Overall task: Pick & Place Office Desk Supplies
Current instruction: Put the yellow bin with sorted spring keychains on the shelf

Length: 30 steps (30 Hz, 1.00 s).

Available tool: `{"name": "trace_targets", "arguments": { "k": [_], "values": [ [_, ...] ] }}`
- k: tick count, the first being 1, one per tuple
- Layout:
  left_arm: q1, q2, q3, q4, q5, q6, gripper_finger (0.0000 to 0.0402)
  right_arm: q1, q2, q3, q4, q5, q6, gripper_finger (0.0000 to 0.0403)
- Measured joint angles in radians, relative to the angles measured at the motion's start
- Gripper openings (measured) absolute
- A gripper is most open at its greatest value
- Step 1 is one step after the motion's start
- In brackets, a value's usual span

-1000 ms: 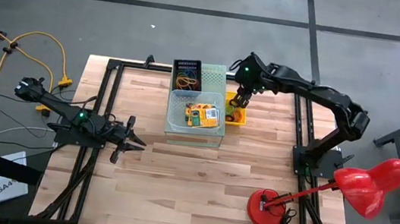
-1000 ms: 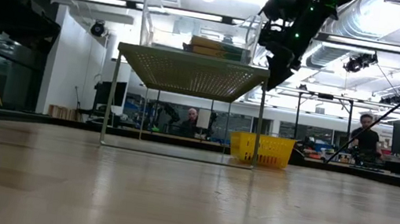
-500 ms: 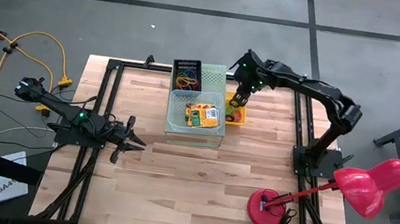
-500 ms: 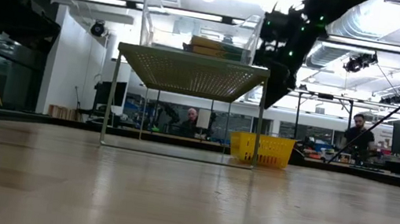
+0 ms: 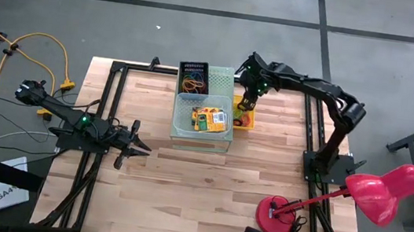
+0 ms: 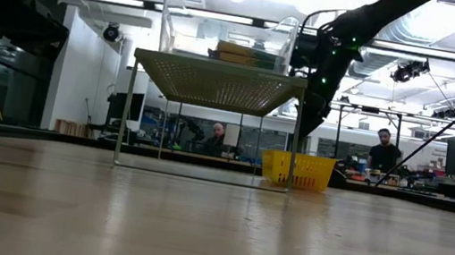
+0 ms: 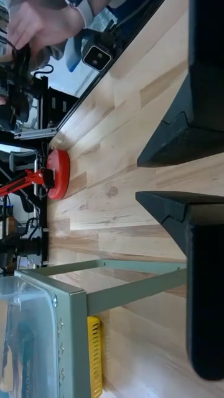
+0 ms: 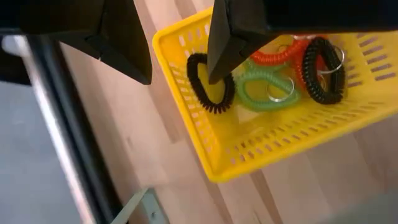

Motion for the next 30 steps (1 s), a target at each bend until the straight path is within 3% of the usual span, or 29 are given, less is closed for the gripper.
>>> {"name": "trace_targets", "arguments": {
  "k": [15, 21, 30],
  "values": [
    [0.000, 0.000, 0.000, 0.000, 0.000, 0.000, 0.0068, 0.030, -0.006, 0.000, -0.159, -0.024, -0.031, 0.0144],
    [0.000, 0.000, 0.000, 0.000, 0.000, 0.000, 0.0068, 0.089, -0.058, 0.000, -0.189, -0.015, -0.036, 0.0144],
    [0.000, 0.000, 0.000, 0.000, 0.000, 0.000, 0.0068, 0.251, -0.096, 0.000, -0.231, 0.084, 0.018, 0.0144]
  ]
}}
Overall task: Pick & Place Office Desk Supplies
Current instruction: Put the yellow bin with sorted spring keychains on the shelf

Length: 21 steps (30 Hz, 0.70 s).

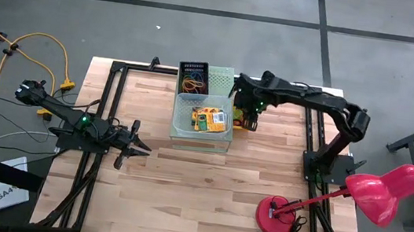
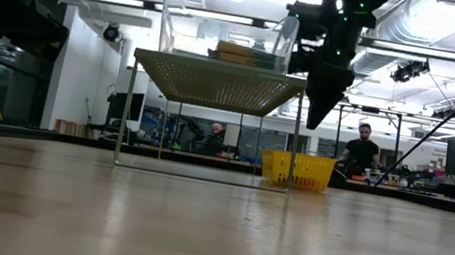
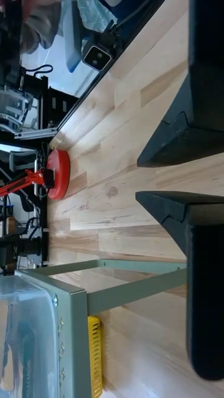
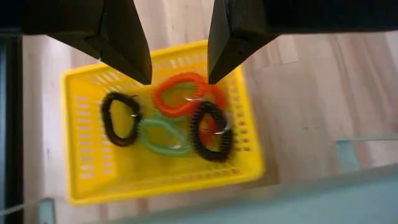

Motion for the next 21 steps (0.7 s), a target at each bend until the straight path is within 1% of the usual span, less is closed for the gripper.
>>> {"name": "trace_targets", "arguments": {
  "k": [4, 9, 12, 15, 21],
  "values": [
    [0.000, 0.000, 0.000, 0.000, 0.000, 0.000, 0.0068, 0.053, -0.002, -0.034, 0.026, 0.045, 0.038, 0.0144],
    [0.000, 0.000, 0.000, 0.000, 0.000, 0.000, 0.0068, 0.075, -0.047, -0.128, 0.094, 0.040, 0.082, 0.0144],
    [0.000, 0.000, 0.000, 0.000, 0.000, 0.000, 0.0068, 0.079, -0.077, -0.185, 0.125, 0.046, 0.096, 0.0144],
    [0.000, 0.000, 0.000, 0.004, 0.000, 0.000, 0.0068, 0.078, -0.120, -0.241, 0.211, 0.043, 0.090, 0.0144],
    [0.000, 0.000, 0.000, 0.005, 0.000, 0.000, 0.0068, 0.064, -0.185, -0.360, 0.322, 0.042, 0.095, 0.0144]
  ]
}}
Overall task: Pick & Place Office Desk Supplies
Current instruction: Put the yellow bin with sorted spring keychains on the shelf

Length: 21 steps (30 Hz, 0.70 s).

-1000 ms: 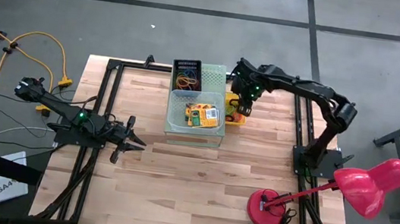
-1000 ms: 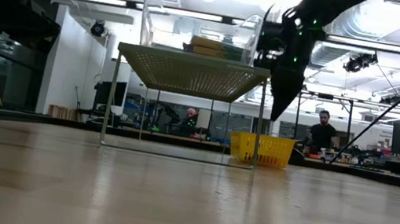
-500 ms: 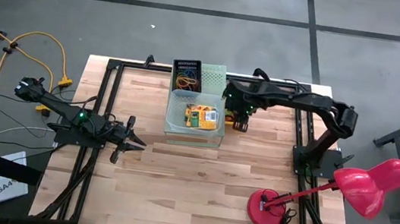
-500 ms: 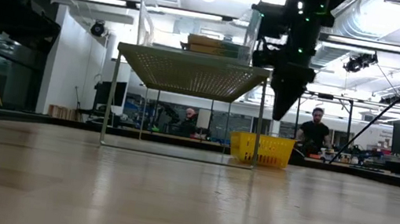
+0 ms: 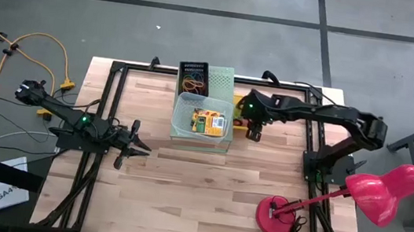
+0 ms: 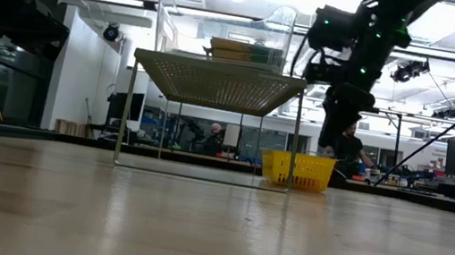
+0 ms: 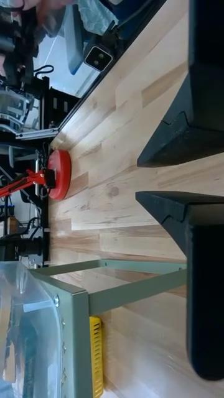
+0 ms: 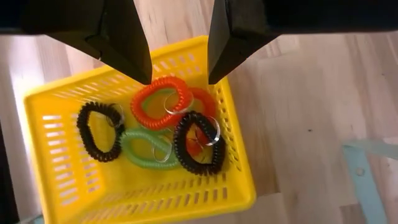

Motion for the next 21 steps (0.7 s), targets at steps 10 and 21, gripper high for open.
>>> {"name": "trace_targets", "arguments": {
  "k": [10, 21],
  "values": [
    [0.000, 0.000, 0.000, -0.001, 0.000, 0.000, 0.0068, 0.028, -0.037, -0.114, 0.147, -0.023, -0.044, 0.0144],
    [0.000, 0.000, 0.000, -0.002, 0.000, 0.000, 0.0068, 0.056, -0.029, -0.122, 0.160, -0.024, -0.058, 0.0144]
  ]
}}
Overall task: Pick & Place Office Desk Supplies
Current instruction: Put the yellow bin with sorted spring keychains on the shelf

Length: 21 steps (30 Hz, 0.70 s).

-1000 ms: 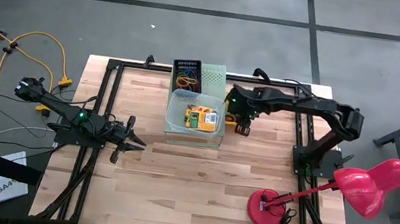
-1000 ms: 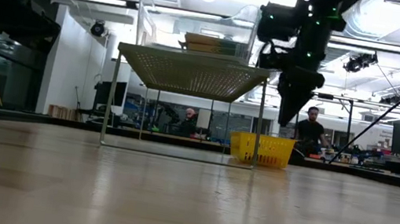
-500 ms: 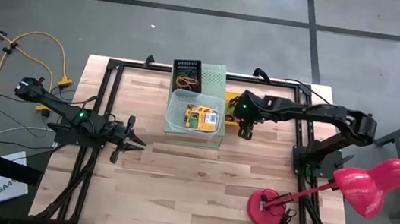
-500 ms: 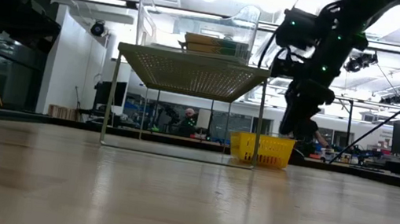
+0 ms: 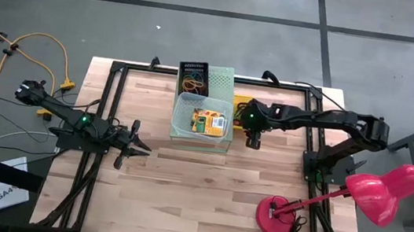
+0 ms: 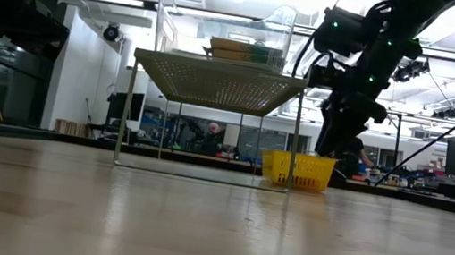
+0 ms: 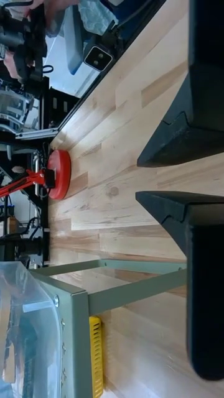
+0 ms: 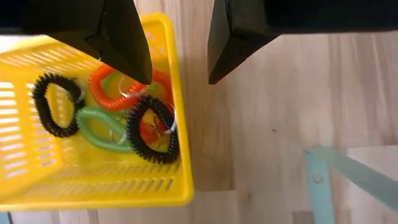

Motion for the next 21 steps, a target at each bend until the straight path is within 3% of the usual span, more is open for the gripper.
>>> {"name": "trace_targets", "arguments": {
  "k": [8, 21],
  "values": [
    [0.000, 0.000, 0.000, 0.000, 0.000, 0.000, 0.0068, -0.005, 0.001, -0.091, 0.149, 0.003, -0.003, 0.0144],
    [0.000, 0.000, 0.000, 0.000, 0.000, 0.000, 0.0068, -0.012, 0.001, -0.165, 0.249, 0.027, -0.006, 0.0142]
  ]
}}
